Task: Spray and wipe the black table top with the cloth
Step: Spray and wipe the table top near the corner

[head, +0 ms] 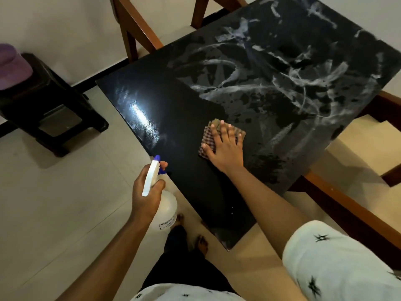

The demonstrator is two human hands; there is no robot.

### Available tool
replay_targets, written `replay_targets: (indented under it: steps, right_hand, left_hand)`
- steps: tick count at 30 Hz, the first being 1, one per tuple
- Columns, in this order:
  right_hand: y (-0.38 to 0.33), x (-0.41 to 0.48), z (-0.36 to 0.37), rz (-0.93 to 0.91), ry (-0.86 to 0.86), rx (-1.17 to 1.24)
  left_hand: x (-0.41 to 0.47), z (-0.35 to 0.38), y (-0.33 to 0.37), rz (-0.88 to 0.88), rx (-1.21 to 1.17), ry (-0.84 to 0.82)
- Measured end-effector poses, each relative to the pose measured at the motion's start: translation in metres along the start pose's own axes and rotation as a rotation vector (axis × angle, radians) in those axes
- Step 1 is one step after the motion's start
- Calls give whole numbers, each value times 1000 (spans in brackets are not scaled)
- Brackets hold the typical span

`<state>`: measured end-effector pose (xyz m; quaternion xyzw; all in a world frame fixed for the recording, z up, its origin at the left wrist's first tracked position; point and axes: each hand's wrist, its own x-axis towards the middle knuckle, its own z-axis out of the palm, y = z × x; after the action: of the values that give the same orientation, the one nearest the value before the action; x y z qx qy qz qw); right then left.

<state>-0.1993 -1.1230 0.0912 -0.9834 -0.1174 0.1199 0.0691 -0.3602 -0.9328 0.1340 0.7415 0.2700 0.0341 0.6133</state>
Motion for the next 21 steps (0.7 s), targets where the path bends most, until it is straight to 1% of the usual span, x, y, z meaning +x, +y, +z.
replay_targets:
  steps: [3, 6, 8, 10, 12, 14, 16, 18, 21]
  right_hand:
    - [1, -58, 11, -21, 21, 21]
    - [-3, -156, 36, -60, -1, 72]
    - [-4, -217, 53, -67, -2, 57]
    - [1, -248, 63, -85, -16, 36]
    - [7, -247, 63, -108, -10, 36]
    - [12, -225, 54, -107, -5, 43]
    - [19, -187, 43, -78, -8, 57]
    - [29, -139, 29, -7, 2, 46]
    - [40, -78, 6, 58, -9, 26]
  left_hand:
    - [-8, 4, -6, 0, 8, 3]
    - [-15, 8, -8, -30, 9, 39]
    - [-20, 11, -6, -34, 4, 69]
    - [-21, 13, -8, -7, 6, 65]
    - [-21, 14, -11, -21, 4, 61]
    - [-21, 15, -12, -39, -6, 56]
    - [-23, 16, -8, -14, -5, 47]
    - [-25, 18, -5, 30, 2, 29]
    - [-26, 19, -7, 24, 6, 40]
